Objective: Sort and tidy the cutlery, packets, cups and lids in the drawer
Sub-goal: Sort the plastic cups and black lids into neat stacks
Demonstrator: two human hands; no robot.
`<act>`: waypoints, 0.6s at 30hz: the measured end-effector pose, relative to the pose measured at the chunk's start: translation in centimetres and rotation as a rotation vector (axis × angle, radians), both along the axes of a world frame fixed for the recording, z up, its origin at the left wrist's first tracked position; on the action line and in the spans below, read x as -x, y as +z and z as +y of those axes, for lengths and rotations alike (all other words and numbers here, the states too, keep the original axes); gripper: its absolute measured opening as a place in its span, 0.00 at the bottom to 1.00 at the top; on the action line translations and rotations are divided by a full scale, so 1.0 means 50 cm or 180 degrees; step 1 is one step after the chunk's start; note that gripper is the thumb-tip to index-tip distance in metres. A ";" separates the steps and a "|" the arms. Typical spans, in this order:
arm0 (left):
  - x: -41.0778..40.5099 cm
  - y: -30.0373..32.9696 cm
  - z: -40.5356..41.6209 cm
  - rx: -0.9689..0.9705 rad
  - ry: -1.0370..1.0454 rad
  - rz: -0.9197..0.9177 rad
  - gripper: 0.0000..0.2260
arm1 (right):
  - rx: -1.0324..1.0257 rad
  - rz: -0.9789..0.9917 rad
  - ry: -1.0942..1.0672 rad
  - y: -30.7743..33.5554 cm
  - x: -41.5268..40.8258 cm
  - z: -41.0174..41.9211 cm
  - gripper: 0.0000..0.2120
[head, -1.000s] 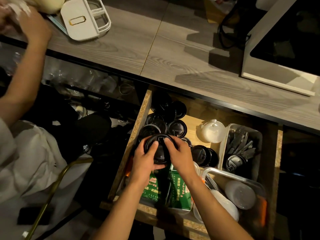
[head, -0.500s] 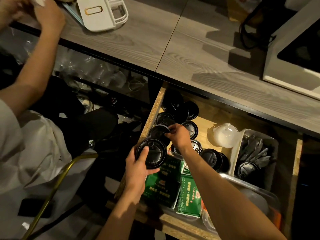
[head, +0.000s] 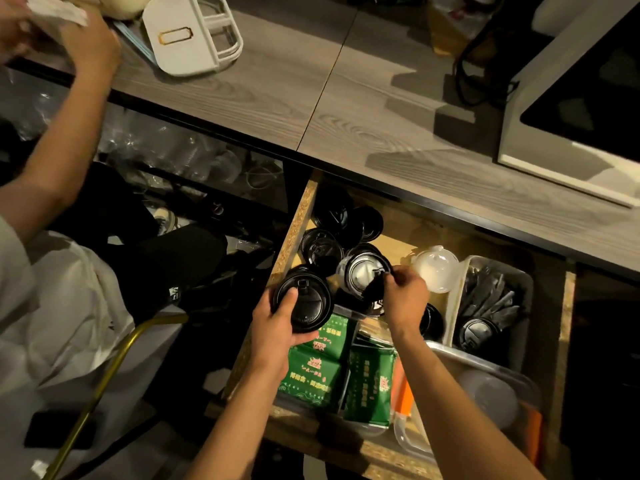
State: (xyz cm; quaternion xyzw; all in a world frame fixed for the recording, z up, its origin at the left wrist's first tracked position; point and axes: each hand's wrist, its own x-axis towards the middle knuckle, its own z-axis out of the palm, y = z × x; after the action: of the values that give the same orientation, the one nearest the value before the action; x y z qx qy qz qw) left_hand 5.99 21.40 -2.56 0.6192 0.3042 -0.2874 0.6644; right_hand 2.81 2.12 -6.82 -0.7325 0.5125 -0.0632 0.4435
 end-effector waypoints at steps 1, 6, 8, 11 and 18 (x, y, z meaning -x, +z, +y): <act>0.001 0.003 -0.008 0.0012 -0.0033 -0.0004 0.15 | 0.0012 -0.0123 -0.0137 0.010 0.007 -0.006 0.06; 0.007 0.013 -0.043 0.0046 -0.0276 -0.0172 0.15 | -0.0034 -0.0714 -0.0452 0.059 0.035 -0.021 0.07; 0.009 0.008 -0.057 0.0052 -0.0375 -0.0180 0.16 | -0.0057 -0.0800 -0.0408 0.078 0.041 -0.014 0.06; 0.015 0.004 -0.082 0.0033 -0.0449 -0.0167 0.17 | -0.0019 -0.0736 -0.0161 0.098 0.046 0.013 0.05; 0.029 0.019 -0.113 0.0396 -0.0678 -0.0460 0.13 | 0.0305 -0.0610 0.0372 0.090 0.064 0.060 0.10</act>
State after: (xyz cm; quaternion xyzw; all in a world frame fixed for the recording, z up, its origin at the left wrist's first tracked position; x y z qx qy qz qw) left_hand 4.55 15.77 -1.63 0.6247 0.1697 -0.3292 0.6874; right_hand -0.37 5.11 -2.30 -0.7721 0.4205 -0.1313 0.4580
